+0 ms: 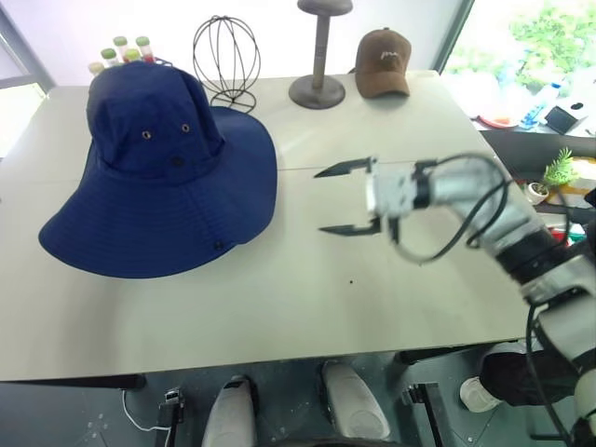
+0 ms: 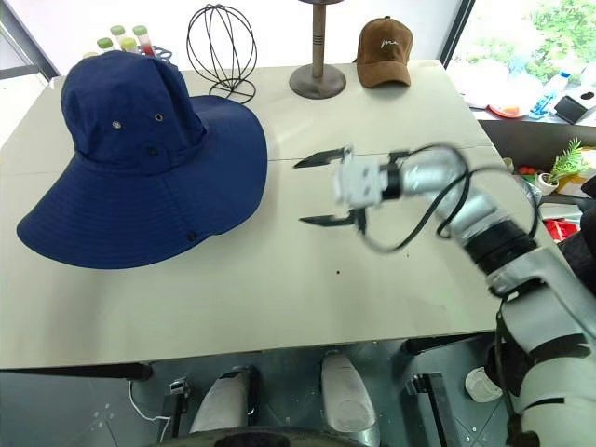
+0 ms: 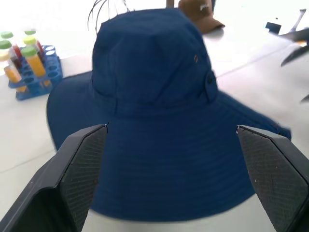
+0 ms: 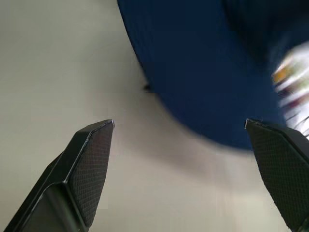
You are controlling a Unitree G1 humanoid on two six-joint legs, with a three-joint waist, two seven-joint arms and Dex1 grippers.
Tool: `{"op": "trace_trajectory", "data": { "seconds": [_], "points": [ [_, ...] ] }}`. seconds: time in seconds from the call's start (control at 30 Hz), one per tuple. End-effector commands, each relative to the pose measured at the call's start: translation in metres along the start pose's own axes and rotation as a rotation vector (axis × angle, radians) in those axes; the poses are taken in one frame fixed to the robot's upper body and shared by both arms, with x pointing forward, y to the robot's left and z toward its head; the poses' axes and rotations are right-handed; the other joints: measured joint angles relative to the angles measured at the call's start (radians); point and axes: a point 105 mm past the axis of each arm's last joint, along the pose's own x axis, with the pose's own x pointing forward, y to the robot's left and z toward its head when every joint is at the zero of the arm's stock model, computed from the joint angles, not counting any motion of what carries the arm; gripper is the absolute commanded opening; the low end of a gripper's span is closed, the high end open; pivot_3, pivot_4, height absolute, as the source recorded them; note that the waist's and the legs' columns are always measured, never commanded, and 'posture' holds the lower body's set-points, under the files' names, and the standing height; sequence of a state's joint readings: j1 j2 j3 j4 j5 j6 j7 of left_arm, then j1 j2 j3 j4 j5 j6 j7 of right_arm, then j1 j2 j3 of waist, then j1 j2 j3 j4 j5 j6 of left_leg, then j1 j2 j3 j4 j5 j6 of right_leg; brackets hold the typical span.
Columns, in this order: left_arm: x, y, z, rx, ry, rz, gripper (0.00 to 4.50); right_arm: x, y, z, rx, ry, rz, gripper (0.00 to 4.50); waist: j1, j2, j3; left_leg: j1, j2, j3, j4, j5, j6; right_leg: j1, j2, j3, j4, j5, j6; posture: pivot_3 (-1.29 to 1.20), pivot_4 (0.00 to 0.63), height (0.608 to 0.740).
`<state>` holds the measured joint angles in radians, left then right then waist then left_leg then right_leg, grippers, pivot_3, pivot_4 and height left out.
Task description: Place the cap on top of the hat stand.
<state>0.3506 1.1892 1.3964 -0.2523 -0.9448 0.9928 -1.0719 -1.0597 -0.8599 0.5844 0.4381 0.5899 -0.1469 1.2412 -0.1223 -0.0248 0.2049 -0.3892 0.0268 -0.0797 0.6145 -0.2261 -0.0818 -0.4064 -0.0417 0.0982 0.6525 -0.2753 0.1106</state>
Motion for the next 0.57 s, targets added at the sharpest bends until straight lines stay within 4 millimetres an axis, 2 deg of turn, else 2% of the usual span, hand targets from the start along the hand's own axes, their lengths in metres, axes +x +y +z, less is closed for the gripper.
{"op": "trace_trajectory", "data": {
  "seconds": [0.03, 0.13, 0.37, 0.57],
  "points": [
    [-0.010, 0.000, 0.006, 0.074, -0.010, 0.031, 4.50, -0.038, -0.036, 0.038, 0.241, -0.140, -0.008, 4.45, 0.001, 0.002, 0.001, 0.000, 0.000, 0.001, 0.000, 0.000, 0.000, -0.001, 0.000, 0.000, 0.000, 0.000, 0.000, 0.00, 0.150, 0.740],
    [-0.014, -0.003, 0.005, 0.090, -0.006, 0.036, 4.50, -0.051, -0.049, 0.046, 0.261, -0.125, -0.002, 4.45, 0.000, 0.001, 0.001, -0.001, 0.001, 0.001, -0.002, 0.000, 0.000, -0.003, 0.000, 0.000, -0.001, -0.001, -0.002, 0.00, 0.150, 0.740],
    [-0.019, -0.010, 0.011, 0.106, -0.005, 0.037, 4.50, -0.060, -0.059, 0.059, 0.285, -0.146, -0.002, 4.45, -0.001, 0.003, 0.002, -0.006, 0.001, 0.005, -0.002, 0.000, 0.000, -0.007, -0.001, 0.000, -0.002, -0.001, -0.001, 0.00, 0.150, 0.740],
    [-0.020, -0.012, 0.014, 0.123, -0.005, 0.033, 4.50, -0.056, -0.055, 0.048, 0.247, -0.093, 0.003, 4.45, -0.005, 0.004, 0.003, -0.006, 0.001, 0.005, -0.002, 0.000, 0.000, -0.008, 0.000, 0.001, -0.001, -0.001, -0.001, 0.00, 0.150, 0.740]
  ]
}}
